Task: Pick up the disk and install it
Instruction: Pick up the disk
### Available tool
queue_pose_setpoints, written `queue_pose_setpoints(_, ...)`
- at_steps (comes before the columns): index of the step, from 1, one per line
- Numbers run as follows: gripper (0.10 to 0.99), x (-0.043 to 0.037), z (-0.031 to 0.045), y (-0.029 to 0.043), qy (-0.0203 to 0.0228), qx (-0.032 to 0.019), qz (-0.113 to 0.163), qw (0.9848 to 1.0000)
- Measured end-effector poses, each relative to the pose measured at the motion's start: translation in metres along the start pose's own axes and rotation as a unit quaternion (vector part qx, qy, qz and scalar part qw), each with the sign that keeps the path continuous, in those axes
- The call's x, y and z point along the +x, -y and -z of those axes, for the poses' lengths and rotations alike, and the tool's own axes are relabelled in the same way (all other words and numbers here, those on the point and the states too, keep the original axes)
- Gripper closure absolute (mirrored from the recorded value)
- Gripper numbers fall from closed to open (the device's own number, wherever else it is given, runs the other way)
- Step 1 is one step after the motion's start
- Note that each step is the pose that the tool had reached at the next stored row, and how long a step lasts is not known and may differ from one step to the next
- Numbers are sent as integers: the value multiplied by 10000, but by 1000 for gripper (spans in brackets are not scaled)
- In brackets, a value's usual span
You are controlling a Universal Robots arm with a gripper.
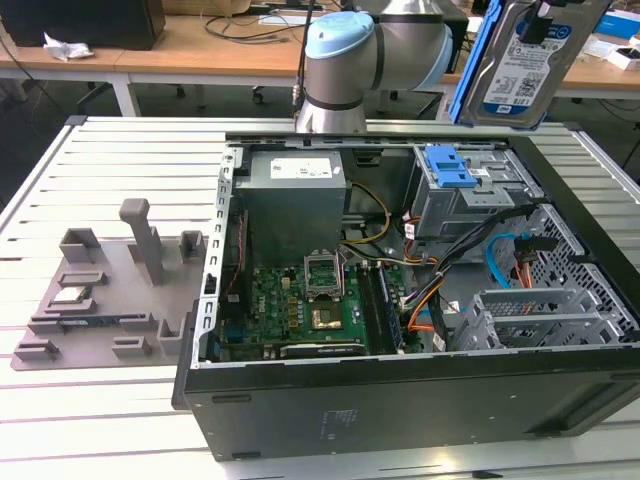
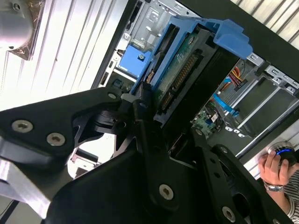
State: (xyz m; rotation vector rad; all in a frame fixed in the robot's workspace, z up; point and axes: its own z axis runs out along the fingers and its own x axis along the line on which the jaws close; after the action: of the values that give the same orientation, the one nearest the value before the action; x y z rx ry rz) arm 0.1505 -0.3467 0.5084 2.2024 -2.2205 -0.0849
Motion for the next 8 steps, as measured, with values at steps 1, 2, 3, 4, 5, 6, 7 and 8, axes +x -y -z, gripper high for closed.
queue_pose_setpoints(1,725,9,-1,-21,-1,0,0,10000)
queue_pose_setpoints(2,725,14,-1,-31,-1,0,0,10000)
queue_pose_setpoints(3,725,19,-2,-40,-1,0,0,10000)
queue_pose_setpoints(4,725,25,-3,-54,-1,0,0,10000)
queue_pose_setpoints(5,725,29,-3,-62,0,0,0,10000)
queue_pose_setpoints(6,725,35,-4,-75,0,0,0,10000)
queue_pose_setpoints(7,725,39,-5,-84,0,0,0,10000)
queue_pose_setpoints(8,725,46,-6,-97,0,0,0,10000)
